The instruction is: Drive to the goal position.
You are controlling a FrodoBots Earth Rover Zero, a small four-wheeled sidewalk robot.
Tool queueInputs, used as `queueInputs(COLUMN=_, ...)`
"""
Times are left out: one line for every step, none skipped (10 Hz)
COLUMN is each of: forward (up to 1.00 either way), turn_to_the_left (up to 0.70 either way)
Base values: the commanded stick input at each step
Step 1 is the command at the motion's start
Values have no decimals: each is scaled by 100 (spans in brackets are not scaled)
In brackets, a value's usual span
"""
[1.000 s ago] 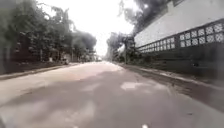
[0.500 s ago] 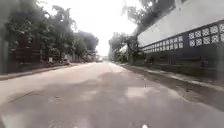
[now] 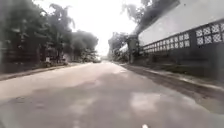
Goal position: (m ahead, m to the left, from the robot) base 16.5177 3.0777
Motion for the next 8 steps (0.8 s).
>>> queueInputs(forward=85, turn_to_the_left=2)
queueInputs(forward=85, turn_to_the_left=0)
queueInputs(forward=85, turn_to_the_left=-33)
queueInputs(forward=85, turn_to_the_left=-16)
queueInputs(forward=85, turn_to_the_left=9)
queueInputs(forward=85, turn_to_the_left=9)
queueInputs(forward=85, turn_to_the_left=12)
queueInputs(forward=85, turn_to_the_left=11)
